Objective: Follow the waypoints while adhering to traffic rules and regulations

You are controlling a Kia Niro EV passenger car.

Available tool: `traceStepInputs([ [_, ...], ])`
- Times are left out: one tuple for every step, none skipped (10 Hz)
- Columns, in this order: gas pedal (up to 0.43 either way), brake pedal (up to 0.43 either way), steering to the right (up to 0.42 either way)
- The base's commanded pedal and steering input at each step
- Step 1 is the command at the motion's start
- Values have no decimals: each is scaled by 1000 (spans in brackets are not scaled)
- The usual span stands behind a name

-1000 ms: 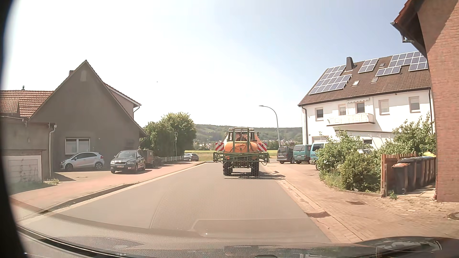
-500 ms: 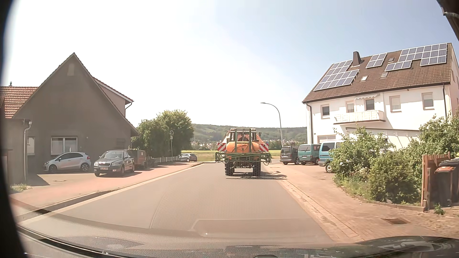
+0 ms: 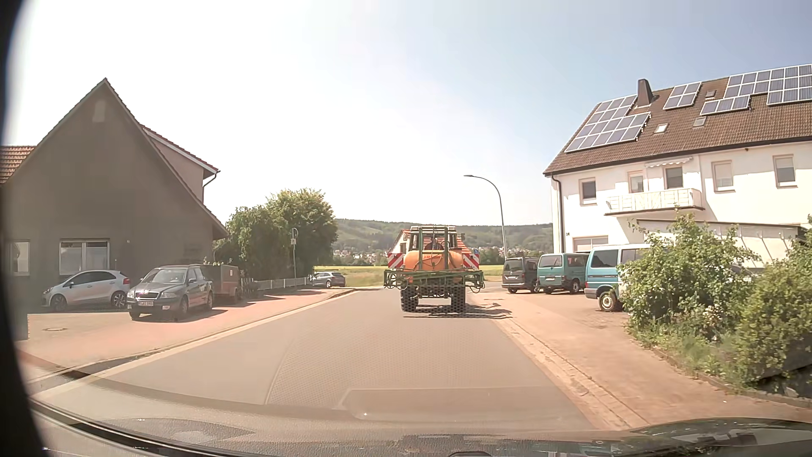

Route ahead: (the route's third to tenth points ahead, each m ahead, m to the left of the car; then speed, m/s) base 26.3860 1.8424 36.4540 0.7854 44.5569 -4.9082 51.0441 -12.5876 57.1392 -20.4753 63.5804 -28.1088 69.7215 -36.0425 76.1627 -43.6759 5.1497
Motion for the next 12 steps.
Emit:
traceStepInputs([
  [79,0,-5],
  [67,0,-5],
  [67,0,-5],
  [67,0,-5],
  [67,0,-5],
  [67,0,-5],
  [67,0,-5],
  [67,0,-5],
  [59,0,-5],
  [59,0,-5],
  [59,0,-5],
  [47,0,-5],
])
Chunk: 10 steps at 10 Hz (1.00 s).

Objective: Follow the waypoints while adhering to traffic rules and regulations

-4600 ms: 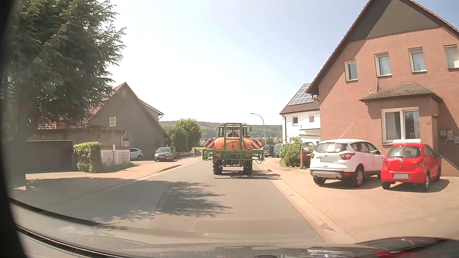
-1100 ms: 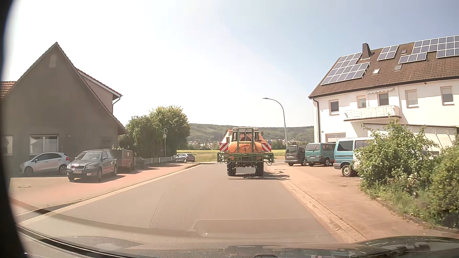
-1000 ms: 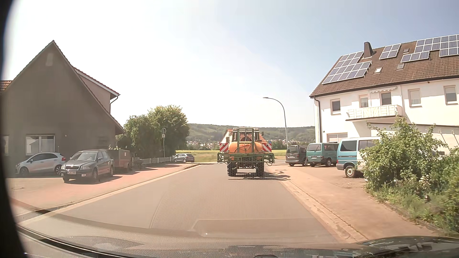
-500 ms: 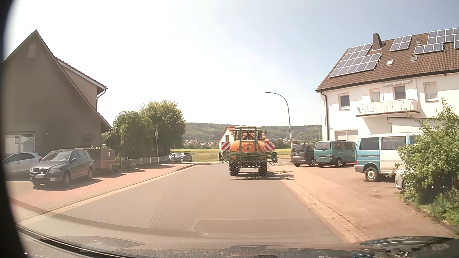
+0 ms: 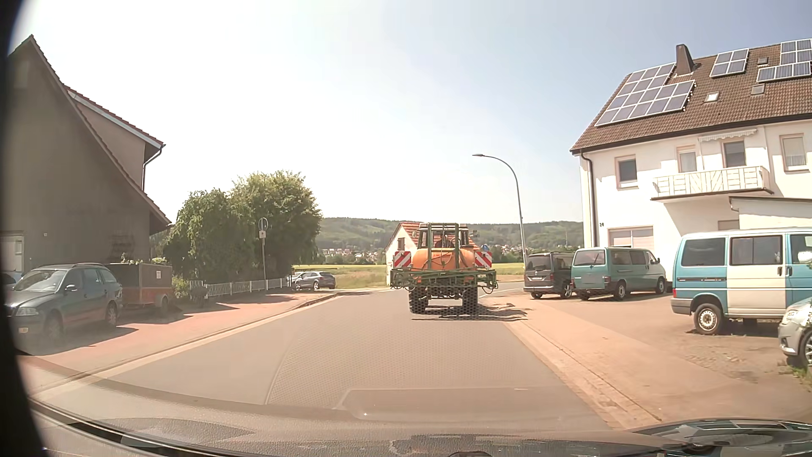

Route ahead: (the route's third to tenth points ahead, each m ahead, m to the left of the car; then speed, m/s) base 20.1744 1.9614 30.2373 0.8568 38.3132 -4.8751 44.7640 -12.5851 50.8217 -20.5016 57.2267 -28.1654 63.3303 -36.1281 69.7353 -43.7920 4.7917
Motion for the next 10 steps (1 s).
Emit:
traceStepInputs([
  [47,0,-5],
  [39,0,-5],
  [20,0,-5],
  [20,0,-5],
  [20,0,-5],
  [8,0,-5],
  [8,0,-4],
  [0,0,-4],
  [0,0,-4],
  [0,0,-4],
])
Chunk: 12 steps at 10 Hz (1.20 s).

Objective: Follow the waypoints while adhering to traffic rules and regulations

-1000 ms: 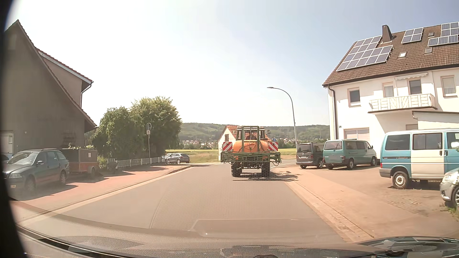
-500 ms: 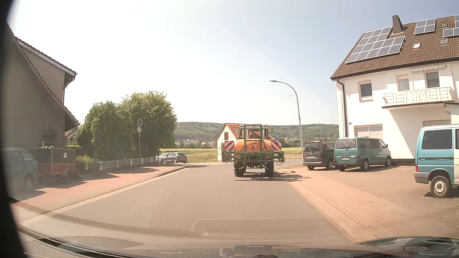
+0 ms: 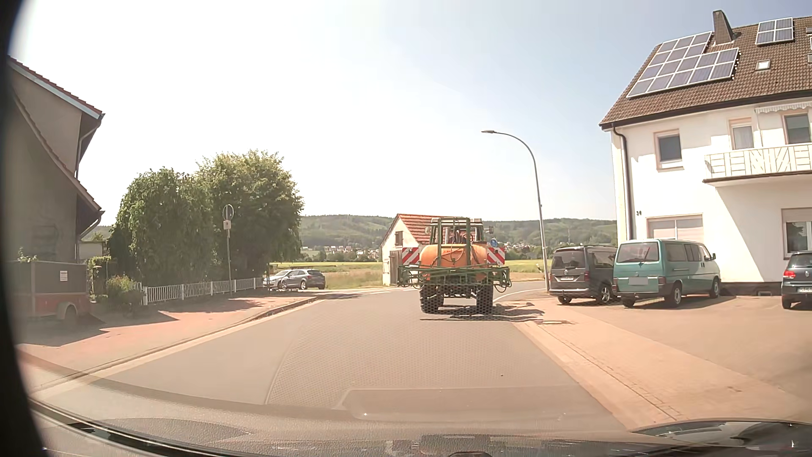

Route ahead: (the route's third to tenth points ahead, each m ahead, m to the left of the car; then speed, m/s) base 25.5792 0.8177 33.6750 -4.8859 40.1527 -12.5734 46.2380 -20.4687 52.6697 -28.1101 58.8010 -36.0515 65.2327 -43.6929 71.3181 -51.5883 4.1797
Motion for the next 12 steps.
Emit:
traceStepInputs([
  [0,0,-1],
  [8,0,4],
  [47,0,9],
  [79,0,10],
  [87,0,10],
  [87,0,11],
  [87,0,13],
  [87,0,14],
  [87,0,14],
  [87,0,15],
  [87,0,15],
  [87,0,15],
])
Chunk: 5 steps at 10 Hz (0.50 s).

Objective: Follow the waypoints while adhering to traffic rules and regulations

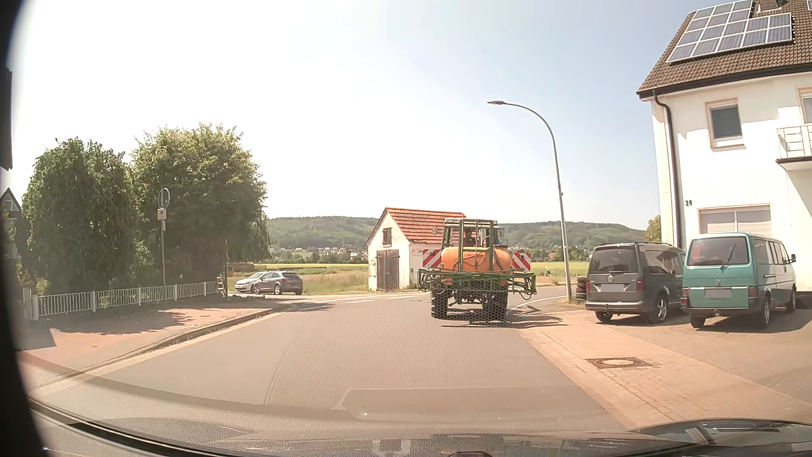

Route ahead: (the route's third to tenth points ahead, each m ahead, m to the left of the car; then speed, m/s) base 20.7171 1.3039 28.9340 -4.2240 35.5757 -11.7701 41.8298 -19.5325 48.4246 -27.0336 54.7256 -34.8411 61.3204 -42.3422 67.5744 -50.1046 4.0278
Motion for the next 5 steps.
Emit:
traceStepInputs([
  [87,0,15],
  [87,0,16],
  [79,0,17],
  [67,0,18],
  [67,0,17],
])
